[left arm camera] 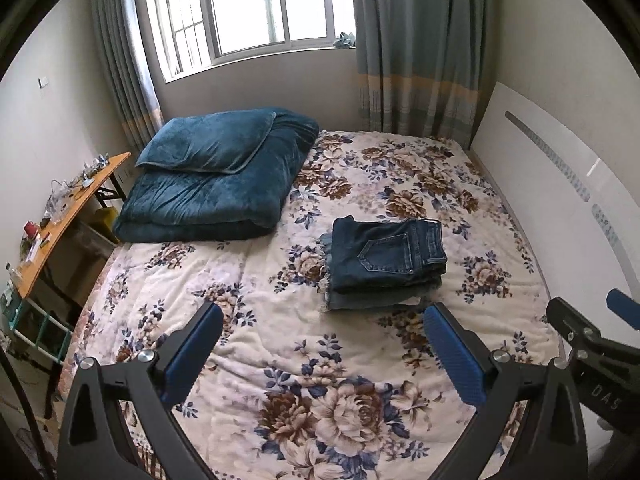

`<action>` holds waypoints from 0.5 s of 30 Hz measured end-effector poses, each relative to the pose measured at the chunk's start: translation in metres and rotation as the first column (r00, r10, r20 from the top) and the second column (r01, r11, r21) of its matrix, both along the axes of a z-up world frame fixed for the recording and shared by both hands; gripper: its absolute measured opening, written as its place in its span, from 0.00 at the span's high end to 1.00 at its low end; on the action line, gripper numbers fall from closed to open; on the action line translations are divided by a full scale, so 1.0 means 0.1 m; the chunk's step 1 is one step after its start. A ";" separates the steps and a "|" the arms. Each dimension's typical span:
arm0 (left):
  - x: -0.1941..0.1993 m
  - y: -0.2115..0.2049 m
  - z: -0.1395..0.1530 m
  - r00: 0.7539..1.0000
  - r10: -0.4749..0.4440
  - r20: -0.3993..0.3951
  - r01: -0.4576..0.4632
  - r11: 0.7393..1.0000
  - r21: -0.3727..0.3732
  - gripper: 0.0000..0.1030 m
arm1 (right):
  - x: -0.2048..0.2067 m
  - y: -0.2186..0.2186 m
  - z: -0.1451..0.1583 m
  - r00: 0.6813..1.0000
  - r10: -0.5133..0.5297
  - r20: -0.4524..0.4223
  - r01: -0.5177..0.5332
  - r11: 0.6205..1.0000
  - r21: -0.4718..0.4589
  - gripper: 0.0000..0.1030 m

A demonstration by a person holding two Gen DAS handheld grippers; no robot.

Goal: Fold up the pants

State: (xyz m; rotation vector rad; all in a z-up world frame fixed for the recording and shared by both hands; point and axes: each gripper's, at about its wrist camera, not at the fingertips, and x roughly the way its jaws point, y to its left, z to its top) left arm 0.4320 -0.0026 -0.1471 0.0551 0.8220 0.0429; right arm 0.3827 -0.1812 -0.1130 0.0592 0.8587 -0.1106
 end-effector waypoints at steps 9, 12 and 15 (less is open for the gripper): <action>-0.01 0.00 -0.01 1.000 -0.003 0.001 0.003 1.000 0.009 0.00 | -0.02 0.00 -0.01 1.000 -0.004 0.004 0.004 1.000 -0.001 0.05; -0.02 0.01 -0.02 1.000 -0.004 0.002 0.004 1.000 0.014 0.00 | -0.04 0.00 -0.02 1.000 -0.003 0.008 0.003 1.000 -0.004 0.05; -0.02 0.00 -0.02 1.000 -0.003 0.002 0.003 1.000 0.013 0.00 | -0.04 0.01 -0.02 1.000 0.001 0.009 -0.001 1.000 -0.008 0.05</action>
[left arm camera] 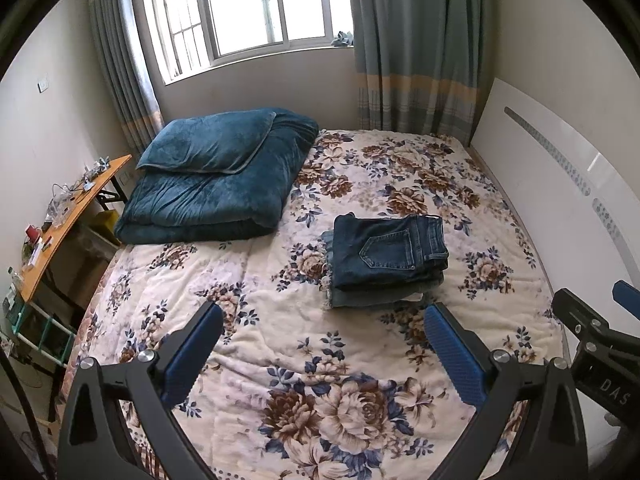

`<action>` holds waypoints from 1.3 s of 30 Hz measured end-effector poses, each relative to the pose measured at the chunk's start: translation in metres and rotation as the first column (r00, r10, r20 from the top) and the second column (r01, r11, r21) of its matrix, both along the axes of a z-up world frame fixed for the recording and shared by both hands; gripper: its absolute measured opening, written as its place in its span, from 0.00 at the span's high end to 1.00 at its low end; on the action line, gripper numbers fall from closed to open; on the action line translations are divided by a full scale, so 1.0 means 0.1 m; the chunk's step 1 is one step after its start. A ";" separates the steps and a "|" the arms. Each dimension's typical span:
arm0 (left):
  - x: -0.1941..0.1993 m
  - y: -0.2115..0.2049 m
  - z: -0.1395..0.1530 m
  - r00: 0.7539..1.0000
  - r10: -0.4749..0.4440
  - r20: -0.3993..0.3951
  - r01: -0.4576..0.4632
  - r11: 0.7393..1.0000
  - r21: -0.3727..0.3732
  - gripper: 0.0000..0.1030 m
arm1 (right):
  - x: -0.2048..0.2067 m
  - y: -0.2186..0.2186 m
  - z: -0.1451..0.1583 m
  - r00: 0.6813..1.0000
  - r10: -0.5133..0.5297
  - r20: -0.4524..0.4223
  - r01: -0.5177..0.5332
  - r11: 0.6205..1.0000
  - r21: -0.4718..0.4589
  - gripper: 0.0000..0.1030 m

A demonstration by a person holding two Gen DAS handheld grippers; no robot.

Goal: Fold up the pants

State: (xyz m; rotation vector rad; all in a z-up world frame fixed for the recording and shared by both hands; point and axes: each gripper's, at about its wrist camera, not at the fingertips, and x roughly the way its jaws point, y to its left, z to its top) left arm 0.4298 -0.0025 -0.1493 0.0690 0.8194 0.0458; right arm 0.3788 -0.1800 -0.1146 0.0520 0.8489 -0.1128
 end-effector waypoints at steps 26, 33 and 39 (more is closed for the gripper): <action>-0.07 0.05 0.02 1.000 0.004 0.008 -0.004 1.000 0.013 0.00 | -0.08 0.00 0.04 1.000 0.009 -0.001 -0.009 1.000 0.004 0.05; -0.10 0.04 0.04 1.000 0.012 0.010 -0.012 1.000 0.017 0.00 | -0.09 0.00 0.04 1.000 0.009 0.002 -0.009 1.000 0.000 0.05; -0.11 0.04 0.04 1.000 0.009 0.012 -0.009 1.000 0.017 0.00 | -0.08 0.01 0.05 1.000 0.011 0.001 -0.011 1.000 0.005 0.05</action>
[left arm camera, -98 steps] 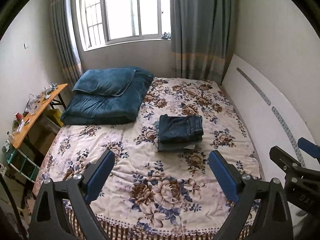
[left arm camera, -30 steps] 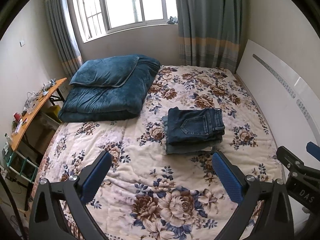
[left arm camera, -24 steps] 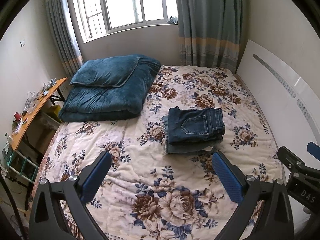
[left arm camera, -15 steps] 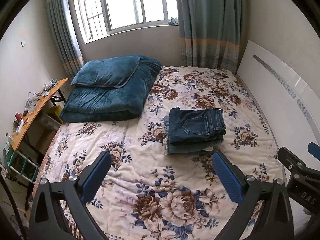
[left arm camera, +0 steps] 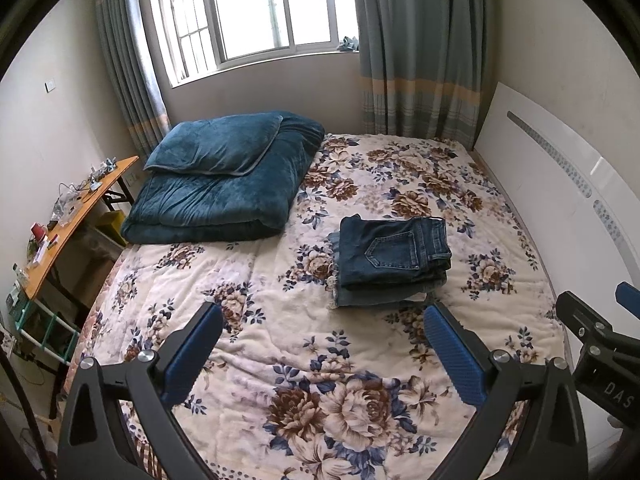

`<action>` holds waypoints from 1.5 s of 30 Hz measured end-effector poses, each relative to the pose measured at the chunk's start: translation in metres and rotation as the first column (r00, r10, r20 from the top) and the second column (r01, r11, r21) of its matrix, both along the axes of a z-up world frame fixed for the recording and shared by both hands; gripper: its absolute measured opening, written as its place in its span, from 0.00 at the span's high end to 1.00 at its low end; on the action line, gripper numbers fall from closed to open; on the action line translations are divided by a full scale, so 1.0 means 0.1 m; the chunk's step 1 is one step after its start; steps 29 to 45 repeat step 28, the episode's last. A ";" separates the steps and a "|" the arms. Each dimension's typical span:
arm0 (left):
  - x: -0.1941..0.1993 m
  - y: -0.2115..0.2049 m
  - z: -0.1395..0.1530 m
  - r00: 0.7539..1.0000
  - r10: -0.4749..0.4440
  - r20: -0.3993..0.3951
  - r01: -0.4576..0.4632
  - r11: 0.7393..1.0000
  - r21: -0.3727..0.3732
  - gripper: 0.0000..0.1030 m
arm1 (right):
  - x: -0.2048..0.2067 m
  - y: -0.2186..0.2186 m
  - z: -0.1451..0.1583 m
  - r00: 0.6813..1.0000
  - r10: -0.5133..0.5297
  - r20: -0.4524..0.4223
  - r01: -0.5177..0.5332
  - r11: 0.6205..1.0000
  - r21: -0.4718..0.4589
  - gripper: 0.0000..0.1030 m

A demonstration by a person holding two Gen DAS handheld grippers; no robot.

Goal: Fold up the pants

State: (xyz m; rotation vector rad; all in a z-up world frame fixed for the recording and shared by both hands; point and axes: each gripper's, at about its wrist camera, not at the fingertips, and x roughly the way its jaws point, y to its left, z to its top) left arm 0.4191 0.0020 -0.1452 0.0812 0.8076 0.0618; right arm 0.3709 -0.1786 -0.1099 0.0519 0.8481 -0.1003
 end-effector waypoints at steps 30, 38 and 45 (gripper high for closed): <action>-0.02 -0.09 0.02 0.999 0.024 0.022 -0.025 0.999 0.028 0.00 | 0.01 0.10 0.11 1.000 0.015 0.012 -0.015 1.000 0.028 0.01; -0.02 -0.09 0.02 0.999 0.024 0.022 -0.025 0.999 0.028 0.00 | 0.01 0.10 0.11 1.000 0.015 0.012 -0.015 1.000 0.028 0.01; -0.02 -0.09 0.02 0.999 0.024 0.022 -0.025 0.999 0.028 0.00 | 0.01 0.10 0.11 1.000 0.015 0.012 -0.015 1.000 0.028 0.01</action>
